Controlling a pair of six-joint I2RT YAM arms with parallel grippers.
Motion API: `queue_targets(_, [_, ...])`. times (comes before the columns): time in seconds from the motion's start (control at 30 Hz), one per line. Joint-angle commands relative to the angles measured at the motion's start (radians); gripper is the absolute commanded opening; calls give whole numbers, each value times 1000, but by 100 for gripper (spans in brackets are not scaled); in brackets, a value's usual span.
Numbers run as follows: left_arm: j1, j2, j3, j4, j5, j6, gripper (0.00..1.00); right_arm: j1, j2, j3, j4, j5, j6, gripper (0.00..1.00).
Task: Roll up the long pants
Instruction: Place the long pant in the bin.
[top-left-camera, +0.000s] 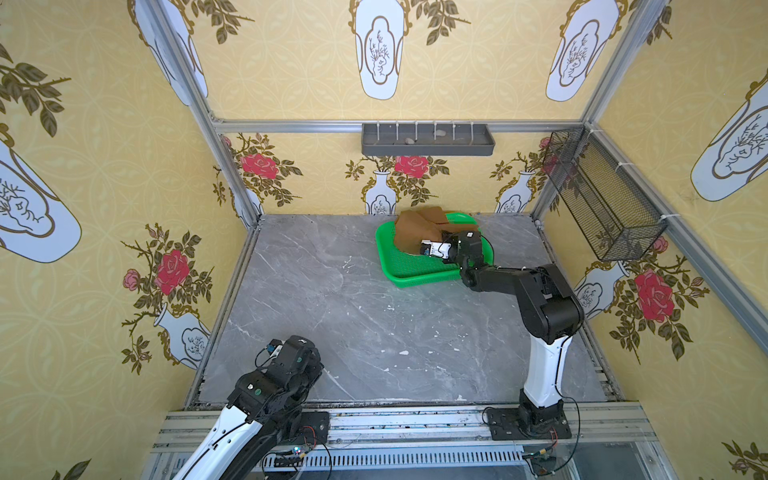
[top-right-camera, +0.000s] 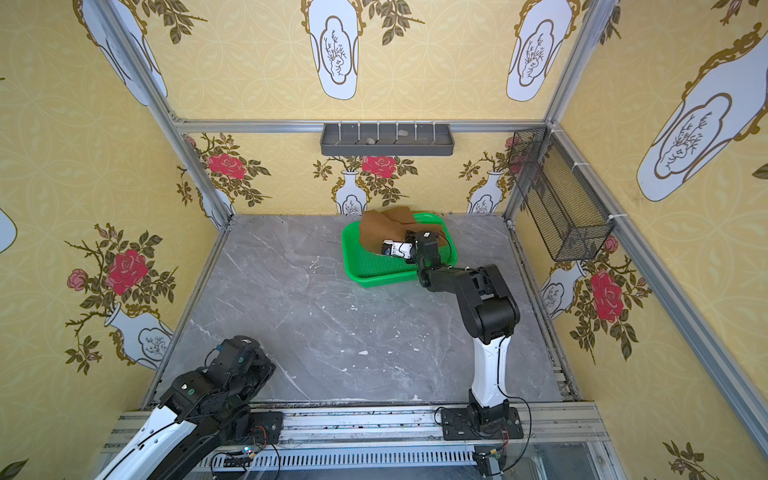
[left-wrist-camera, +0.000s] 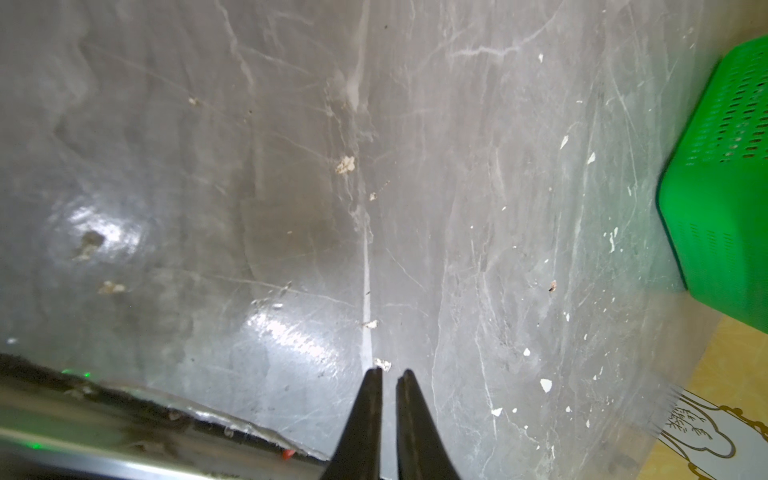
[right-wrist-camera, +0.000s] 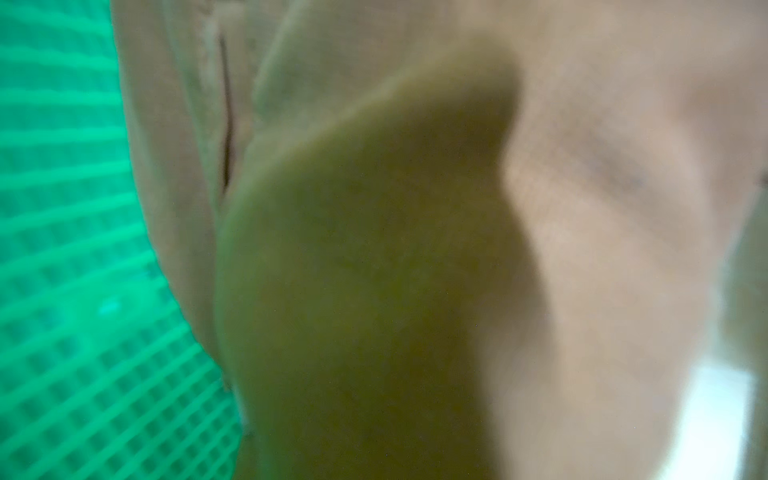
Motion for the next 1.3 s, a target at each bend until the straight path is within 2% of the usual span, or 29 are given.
queue_targets(0.0, [1,-22,-10,-144,-14,3,14,2,-49,23,-213,-107,-1,0])
queue_targets(0.2, [1,-27,-1,-147,-25,12,14,14,-91,33,-438,-179,-22,0])
queue_targets(0.37, [1,-8,18,-160,-30,23,14,17,-71,173,-866,-313,-6,0])
queue_targets(0.47, [1,-19,27,-176,-33,23,14,17,-28,244,-1044,-400,38,0])
queue_targets(0.57, [1,-47,32,-205,-39,16,14,18,10,266,-1116,-462,88,0])
queue_targets(0.7, [0,-97,37,-255,-45,4,14,11,74,329,-1231,-474,137,1])
queue_targets(0.77, [1,-122,40,-282,-48,-1,14,6,103,356,-1270,-492,176,46])
queue_targets(0.83, [1,-138,42,-298,-47,-2,14,5,122,370,-1279,-509,225,61])
queue_targets(0.87, [1,-145,40,-299,-41,-3,14,4,130,369,-1253,-506,261,88])
queue_targets(0.9, [1,-147,39,-302,-41,-3,14,3,137,372,-1235,-496,286,98])
queue_targets(1.1, [1,-134,37,-283,-29,6,14,-6,130,355,-1106,-405,346,98])
queue_targets(1.27, [1,-107,24,-245,-17,19,14,-45,61,384,-1061,-418,422,97])
